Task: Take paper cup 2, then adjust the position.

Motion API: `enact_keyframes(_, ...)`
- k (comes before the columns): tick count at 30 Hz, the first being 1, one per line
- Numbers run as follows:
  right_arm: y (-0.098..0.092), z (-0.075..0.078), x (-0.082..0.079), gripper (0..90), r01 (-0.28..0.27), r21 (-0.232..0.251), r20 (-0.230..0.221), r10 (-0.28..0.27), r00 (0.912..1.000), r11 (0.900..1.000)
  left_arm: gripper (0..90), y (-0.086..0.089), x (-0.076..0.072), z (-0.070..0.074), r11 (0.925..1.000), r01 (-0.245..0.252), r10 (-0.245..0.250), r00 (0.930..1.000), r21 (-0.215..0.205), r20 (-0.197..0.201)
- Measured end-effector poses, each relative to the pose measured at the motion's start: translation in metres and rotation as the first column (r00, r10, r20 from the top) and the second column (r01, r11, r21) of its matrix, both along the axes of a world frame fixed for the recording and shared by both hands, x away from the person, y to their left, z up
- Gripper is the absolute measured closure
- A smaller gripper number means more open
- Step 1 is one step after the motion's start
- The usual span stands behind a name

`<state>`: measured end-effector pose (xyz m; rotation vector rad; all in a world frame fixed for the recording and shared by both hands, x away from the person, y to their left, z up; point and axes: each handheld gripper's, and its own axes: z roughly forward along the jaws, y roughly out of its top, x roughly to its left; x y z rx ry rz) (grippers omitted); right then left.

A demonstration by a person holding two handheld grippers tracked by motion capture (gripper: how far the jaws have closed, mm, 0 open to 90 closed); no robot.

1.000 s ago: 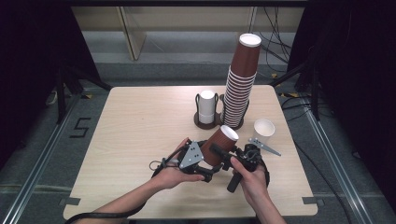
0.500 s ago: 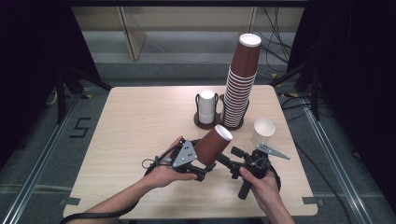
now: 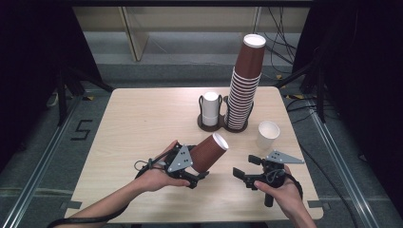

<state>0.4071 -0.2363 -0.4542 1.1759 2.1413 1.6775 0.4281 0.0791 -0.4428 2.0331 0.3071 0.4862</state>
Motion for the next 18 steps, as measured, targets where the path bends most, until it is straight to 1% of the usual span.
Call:
enact_keyframes(1, 0.0, 0.001, -0.001, 9.8, -0.009, -0.025, -0.015, 0.008, 0.9999, 1.0, 9.5, 0.001, -0.001, 0.0, 0.9999, 0.01, -0.01, 0.9999, 0.005, -0.005)
enact_keyframes(2, 0.001, 0.0, -0.001, 11.4, -0.021, -0.038, -0.008, 0.02, 0.9998, 0.999, 9.5, 0.002, -0.002, 0.0, 0.9997, 0.017, -0.017, 0.9998, 0.015, -0.006)
enact_keyframes(3, 0.0, 0.0, 0.001, 13.1, -0.039, -0.084, 0.02, 0.041, 0.999, 0.996, 9.5, 0.003, -0.003, 0.0, 0.9995, 0.024, -0.024, 0.9997, 0.021, -0.002)
enact_keyframes(4, 0.0, 0.0, -0.001, 14.1, -0.049, -0.106, -0.005, 0.049, 0.9988, 0.993, 9.5, 0.004, -0.004, 0.0, 0.999, 0.032, -0.032, 0.9995, 0.033, -0.004)
enact_keyframes(5, 0.0, -0.001, 0.001, 14.3, -0.069, -0.148, 0.014, 0.072, 0.9973, 0.987, 9.5, 0.004, -0.004, 0.0, 0.9983, 0.039, -0.038, 0.9993, 0.044, -0.004)
enact_keyframes(6, 0.002, -0.003, 0.001, 14.3, -0.08, -0.14, 0.0, 0.081, 0.9967, 0.987, 9.5, 0.004, -0.005, 0.0, 0.9977, 0.044, -0.044, 0.999, 0.051, -0.003)
enact_keyframes(7, 0.001, -0.003, 0.003, 14.3, -0.097, -0.209, 0.025, 0.104, 0.9942, 0.973, 9.5, 0.005, -0.005, 0.0, 0.9966, 0.052, -0.051, 0.9987, 0.064, -0.003)
enact_keyframes(8, 0.003, -0.004, 0.002, 14.2, -0.114, -0.215, 0.005, 0.118, 0.993, 0.97, 9.5, 0.005, -0.006, 0.0, 0.9956, 0.056, -0.056, 0.9984, 0.074, -0.009)
enact_keyframes(9, 0.002, -0.004, 0.004, 13.4, -0.126, -0.256, 0.017, 0.135, 0.9908, 0.959, 9.5, 0.004, -0.007, 0.0, 0.9952, 0.055, -0.055, 0.9985, 0.081, -0.006)
enact_keyframes(10, 0.003, -0.004, 0.003, 12.4, -0.145, -0.269, -0.013, 0.147, 0.989, 0.952, 9.4, 0.004, -0.007, 0.0, 0.9939, 0.058, -0.058, 0.9983, 0.094, -0.007)
enact_keyframes(11, 0.004, -0.005, 0.003, 12.0, -0.149, -0.286, -0.012, 0.152, 0.9883, 0.947, 9.4, 0.002, -0.009, -0.001, 0.9933, 0.062, -0.062, 0.9981, 0.098, -0.004)
enact_keyframes(12, 0.004, -0.005, 0.005, 11.7, -0.169, -0.314, 0.0, 0.178, 0.9841, 0.934, 9.3, 0.001, -0.01, -0.001, 0.993, 0.065, -0.065, 0.9979, 0.099, -0.004)
enact_keyframes(13, 0.004, -0.006, 0.005, 11.4, -0.18, -0.325, -0.004, 0.189, 0.9819, 0.928, 9.3, 0.001, -0.01, -0.001, 0.9923, 0.069, -0.069, 0.9976, 0.103, -0.003)
enact_keyframes(14, 0.004, -0.006, 0.005, 11.4, -0.185, -0.334, -0.002, 0.196, 0.9807, 0.924, 9.3, 0.0, -0.011, -0.001, 0.9921, 0.074, -0.074, 0.9973, 0.102, -0.007)
enact_keyframes(15, 0.005, -0.007, 0.006, 11.4, -0.206, -0.348, -0.012, 0.215, 0.9765, 0.915, 9.3, -0.001, -0.011, -0.001, 0.9911, 0.079, -0.078, 0.9969, 0.107, -0.006)
enact_keyframes(16, 0.005, -0.007, 0.006, 11.5, -0.217, -0.36, -0.014, 0.227, 0.9738, 0.907, 9.3, -0.002, -0.011, -0.002, 0.99, 0.083, -0.083, 0.9965, 0.114, -0.006)
enact_keyframes(17, 0.005, -0.007, 0.005, 11.5, -0.234, -0.387, -0.014, 0.248, 0.9687, 0.892, 9.3, -0.002, -0.011, -0.002, 0.9883, 0.087, -0.087, 0.9962, 0.125, -0.004)
enact_keyframes(18, 0.006, -0.007, 0.004, 11.5, -0.244, -0.392, -0.028, 0.254, 0.9668, 0.887, 9.3, -0.003, -0.013, -0.002, 0.9877, 0.091, -0.091, 0.9959, 0.127, -0.007)
